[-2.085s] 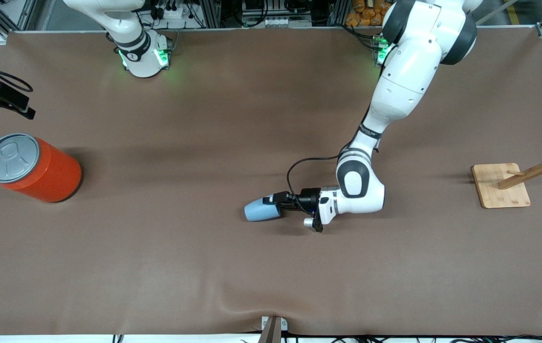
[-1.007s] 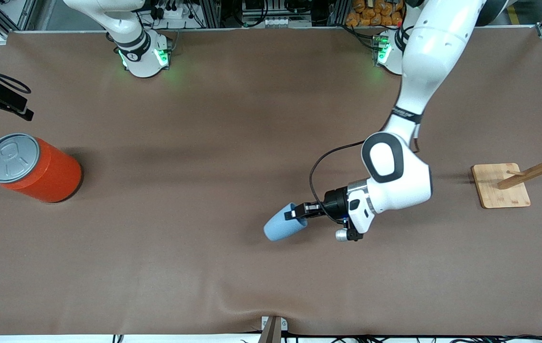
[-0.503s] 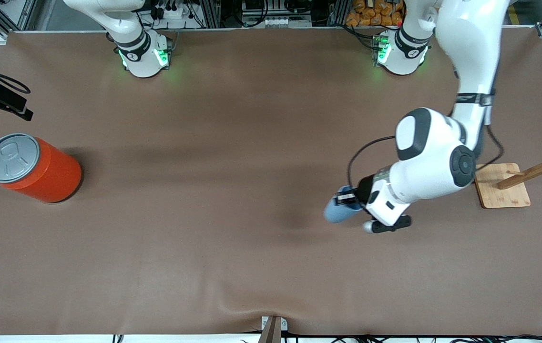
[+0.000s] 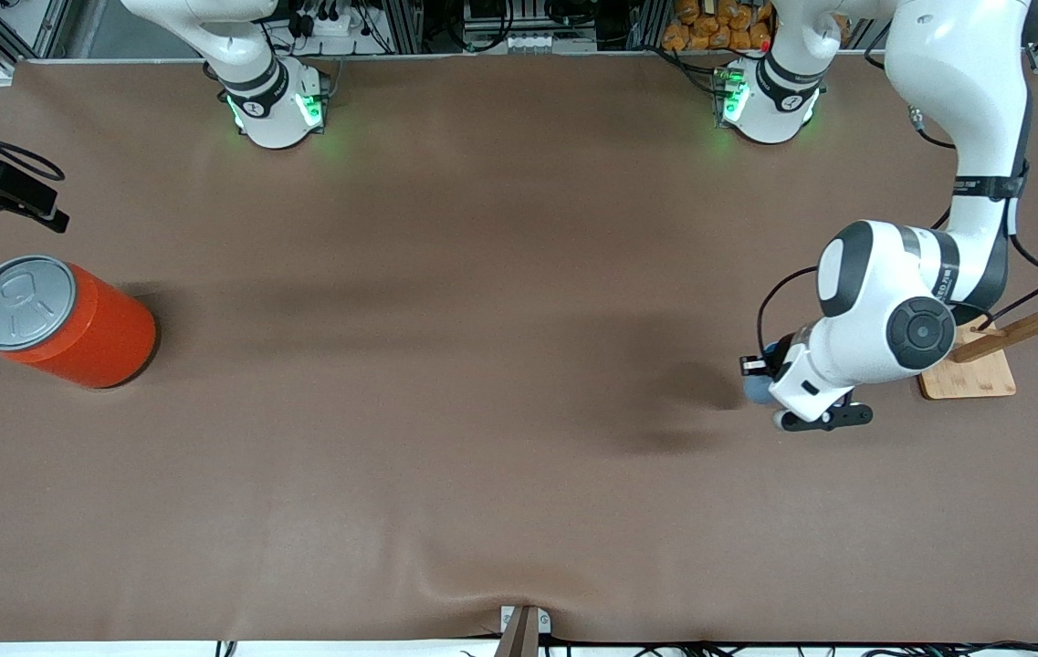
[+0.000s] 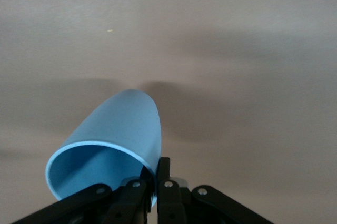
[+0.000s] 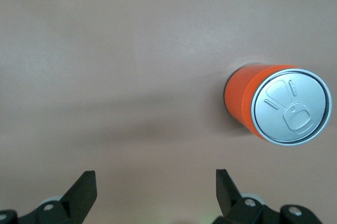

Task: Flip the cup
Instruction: 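Lower the upright cup onto the table beside the wooden stand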

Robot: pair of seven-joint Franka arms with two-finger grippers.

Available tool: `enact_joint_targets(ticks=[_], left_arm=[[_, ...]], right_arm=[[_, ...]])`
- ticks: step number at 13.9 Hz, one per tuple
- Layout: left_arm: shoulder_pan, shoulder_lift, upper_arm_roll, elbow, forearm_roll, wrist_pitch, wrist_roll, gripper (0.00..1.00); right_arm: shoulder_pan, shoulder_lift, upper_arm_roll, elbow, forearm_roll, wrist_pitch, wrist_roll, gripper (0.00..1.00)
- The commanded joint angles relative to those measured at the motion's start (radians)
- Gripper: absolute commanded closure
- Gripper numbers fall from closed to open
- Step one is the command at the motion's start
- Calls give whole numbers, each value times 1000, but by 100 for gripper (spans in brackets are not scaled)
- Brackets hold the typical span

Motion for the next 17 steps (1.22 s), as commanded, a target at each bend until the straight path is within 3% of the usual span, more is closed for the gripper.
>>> enact_joint_targets(ticks=[1, 6, 7, 8, 9, 12, 17], left_arm=[[35, -50, -7, -116, 24, 63, 79, 100], [107, 9, -8, -112, 96, 63, 202, 100], [107, 13, -8, -107, 96, 63, 216, 84], [106, 13, -8, -99, 94, 59, 216, 39], [104, 13, -8, -82, 94, 53, 215, 0], [103, -17, -10, -18, 94, 1, 211, 0], [104, -54, -7, 275, 105, -352, 213, 0]], right_arm=[[-7, 9, 7, 20, 2, -14, 0, 0], [-4, 11, 8, 19, 2, -14, 0, 0], [-4, 11, 7, 19, 2, -14, 0, 0], [-4, 11, 7, 19, 2, -14, 0, 0], [-5, 11, 7, 19, 2, -14, 0, 0], [-5, 11, 7, 20, 2, -14, 0, 0], [-4, 11, 7, 19, 2, -14, 0, 0]])
